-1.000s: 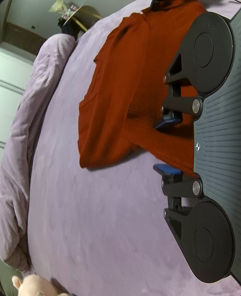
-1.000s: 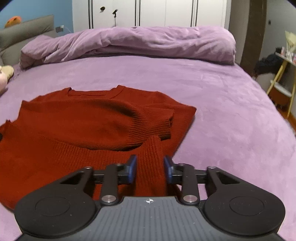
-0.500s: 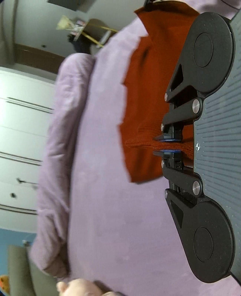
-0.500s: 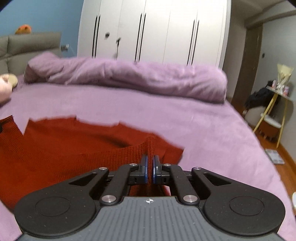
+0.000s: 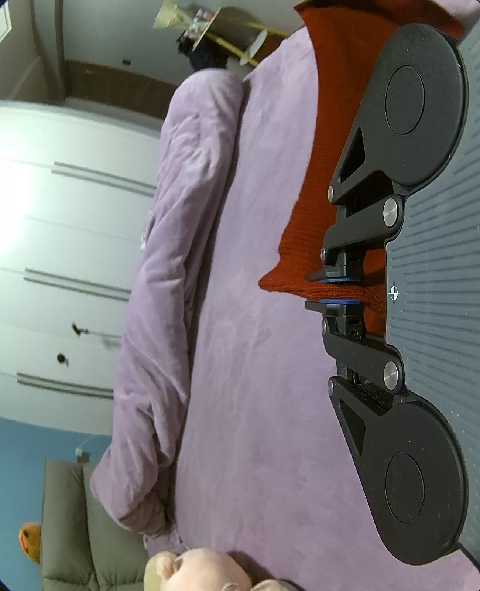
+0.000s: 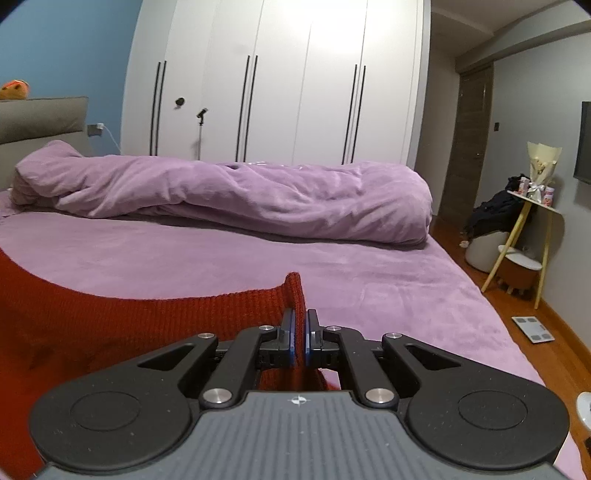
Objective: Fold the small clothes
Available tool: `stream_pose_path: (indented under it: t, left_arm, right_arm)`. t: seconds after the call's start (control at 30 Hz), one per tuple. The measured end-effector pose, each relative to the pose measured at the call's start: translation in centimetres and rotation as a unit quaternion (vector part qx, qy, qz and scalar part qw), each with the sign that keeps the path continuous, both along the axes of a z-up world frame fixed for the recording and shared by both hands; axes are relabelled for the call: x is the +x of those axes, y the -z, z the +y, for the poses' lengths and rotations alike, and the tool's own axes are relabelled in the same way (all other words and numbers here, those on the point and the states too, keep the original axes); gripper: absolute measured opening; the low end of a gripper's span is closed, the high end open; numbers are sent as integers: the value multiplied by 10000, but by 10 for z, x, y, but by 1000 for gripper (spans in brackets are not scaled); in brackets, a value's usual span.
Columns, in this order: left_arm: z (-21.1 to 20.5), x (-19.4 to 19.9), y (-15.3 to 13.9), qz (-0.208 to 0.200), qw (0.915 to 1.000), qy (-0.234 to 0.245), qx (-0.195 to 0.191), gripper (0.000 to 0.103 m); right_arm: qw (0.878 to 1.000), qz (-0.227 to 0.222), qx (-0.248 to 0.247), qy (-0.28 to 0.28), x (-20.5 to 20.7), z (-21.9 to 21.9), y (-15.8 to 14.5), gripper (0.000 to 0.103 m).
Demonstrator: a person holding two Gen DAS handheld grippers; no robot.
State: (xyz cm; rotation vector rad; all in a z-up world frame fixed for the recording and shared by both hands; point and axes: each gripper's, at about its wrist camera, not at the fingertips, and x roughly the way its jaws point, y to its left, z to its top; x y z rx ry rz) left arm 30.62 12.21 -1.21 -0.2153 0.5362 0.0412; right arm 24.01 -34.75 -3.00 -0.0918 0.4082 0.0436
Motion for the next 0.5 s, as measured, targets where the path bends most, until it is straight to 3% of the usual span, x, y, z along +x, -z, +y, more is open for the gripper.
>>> stream_pose_path:
  t: [0.23, 0.4, 0.5]
  left_arm:
    - [-6, 50, 29, 116, 9989, -354, 283, 9]
    - [-12, 71, 67, 758, 9936, -683, 491, 15]
    - [-14, 52, 69, 511, 9934, -911, 468, 20]
  right_arm:
    - [9988, 172, -120, 452, 61, 8, 22, 4]
    - [9970, 472, -283, 547, 91, 18, 56, 5]
    - [9945, 666, -278, 759, 99, 19, 70, 9]
